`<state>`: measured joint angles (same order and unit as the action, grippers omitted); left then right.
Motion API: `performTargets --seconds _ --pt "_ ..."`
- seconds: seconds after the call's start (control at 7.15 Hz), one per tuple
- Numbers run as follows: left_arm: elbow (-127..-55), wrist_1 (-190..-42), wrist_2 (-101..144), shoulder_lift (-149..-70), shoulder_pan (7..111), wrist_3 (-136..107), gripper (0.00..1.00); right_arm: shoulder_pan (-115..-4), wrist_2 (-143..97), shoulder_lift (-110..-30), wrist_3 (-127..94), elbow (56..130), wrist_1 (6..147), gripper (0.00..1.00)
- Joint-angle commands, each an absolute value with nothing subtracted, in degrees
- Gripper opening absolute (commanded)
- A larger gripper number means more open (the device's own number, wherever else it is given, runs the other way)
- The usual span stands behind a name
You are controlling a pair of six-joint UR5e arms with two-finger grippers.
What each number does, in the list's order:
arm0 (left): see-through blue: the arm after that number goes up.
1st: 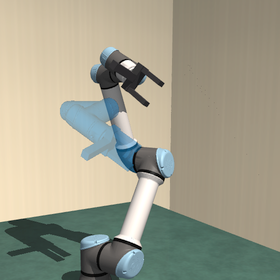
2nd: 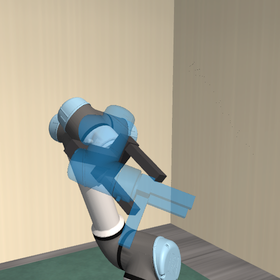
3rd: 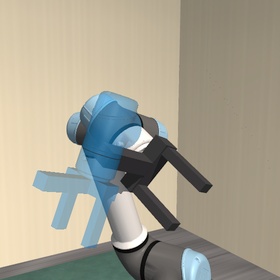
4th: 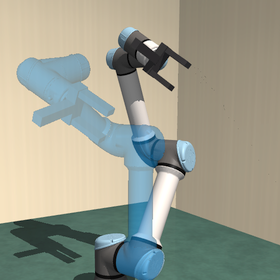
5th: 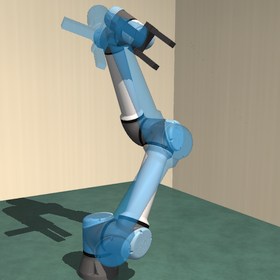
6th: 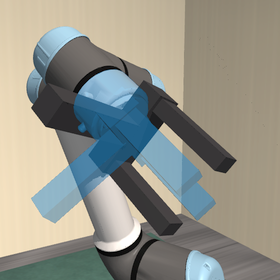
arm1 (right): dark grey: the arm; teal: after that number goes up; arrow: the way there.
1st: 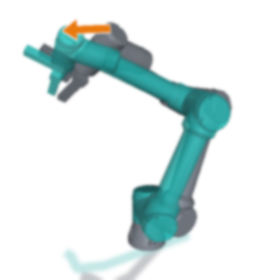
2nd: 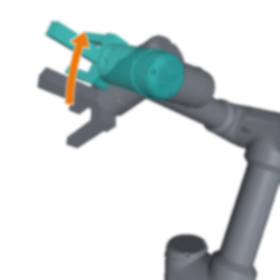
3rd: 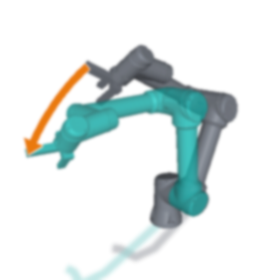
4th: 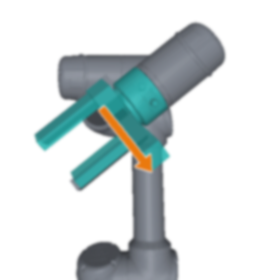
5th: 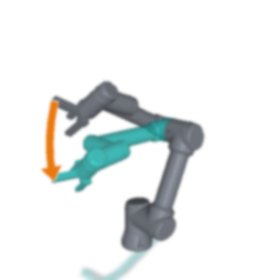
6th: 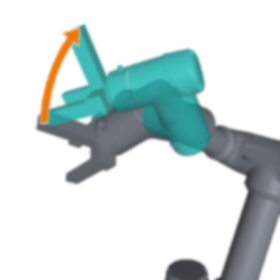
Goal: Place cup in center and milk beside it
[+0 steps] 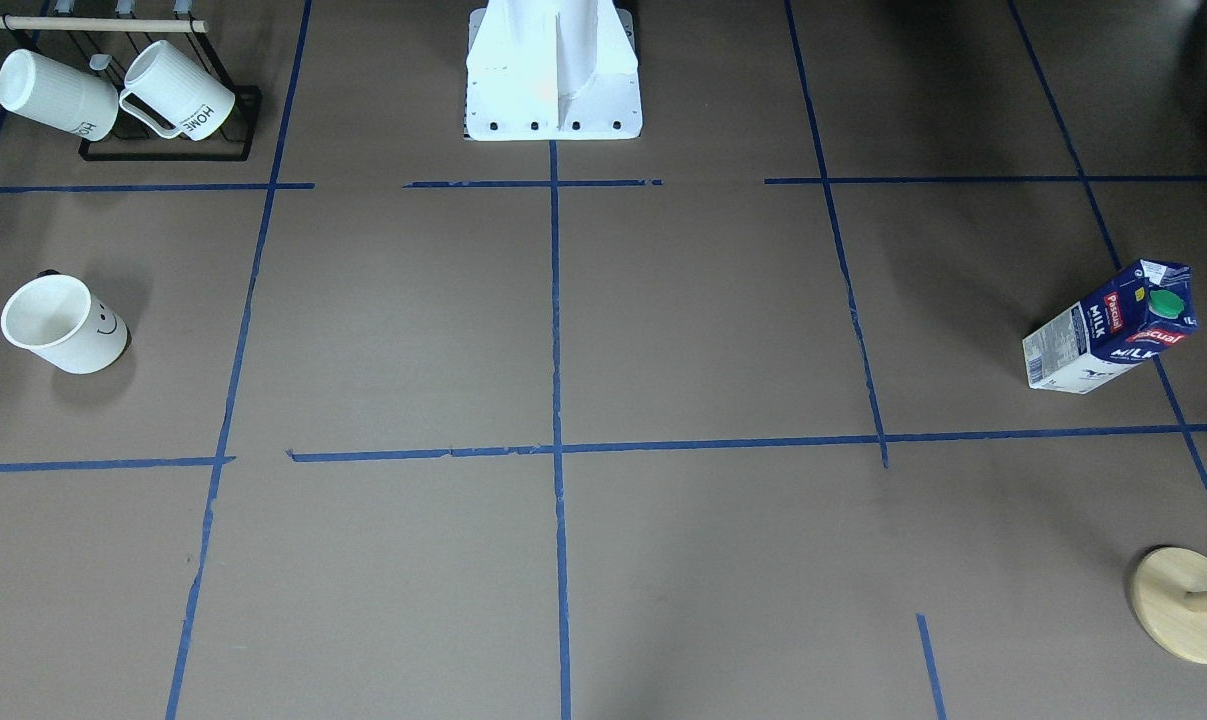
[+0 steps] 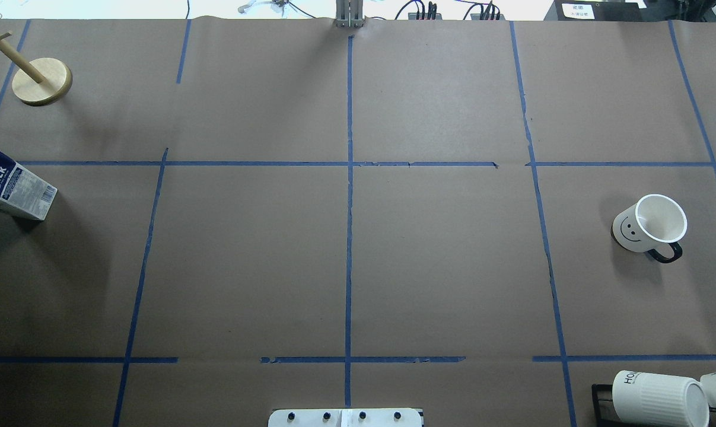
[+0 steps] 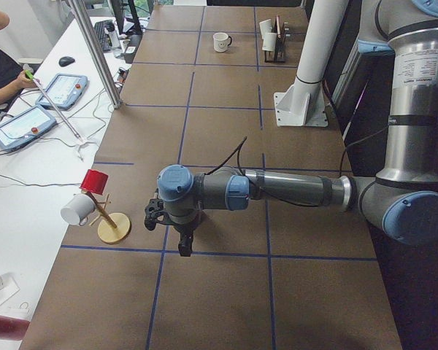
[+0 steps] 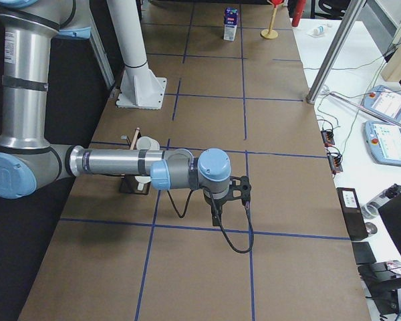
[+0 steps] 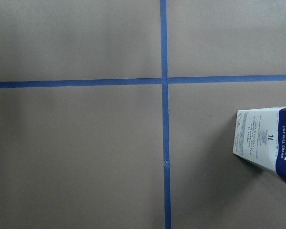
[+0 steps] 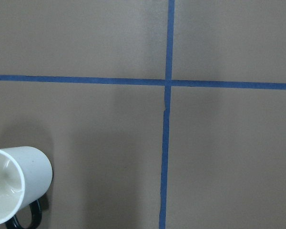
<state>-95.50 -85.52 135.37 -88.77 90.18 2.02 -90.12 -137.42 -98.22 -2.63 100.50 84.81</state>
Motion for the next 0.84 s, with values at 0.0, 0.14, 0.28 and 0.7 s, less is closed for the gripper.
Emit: performTargets --seconds 0.0,0.14,0.28,0.7 --pt "-96.06 -85.87 135.44 -88.68 90.18 2.02 1.0 -88.96 -136.94 -96.25 -2.64 100.73 85.42 1.0" --pt "-96.5 -85.87 135.44 -88.68 90.18 2.02 1.0 -88.95 -138.93 -97.2 -2.9 100.72 84.91 1.0" --pt "-96.5 -85.87 135.35 -88.77 90.18 2.02 1.0 -88.68 -140.43 -97.21 -3.6 101.24 84.64 1.0" --pt "-97.64 -85.69 135.44 -88.59 90.26 2.02 1.0 -81.41 -139.49 -98.69 -20.35 105.12 77.84 1.0"
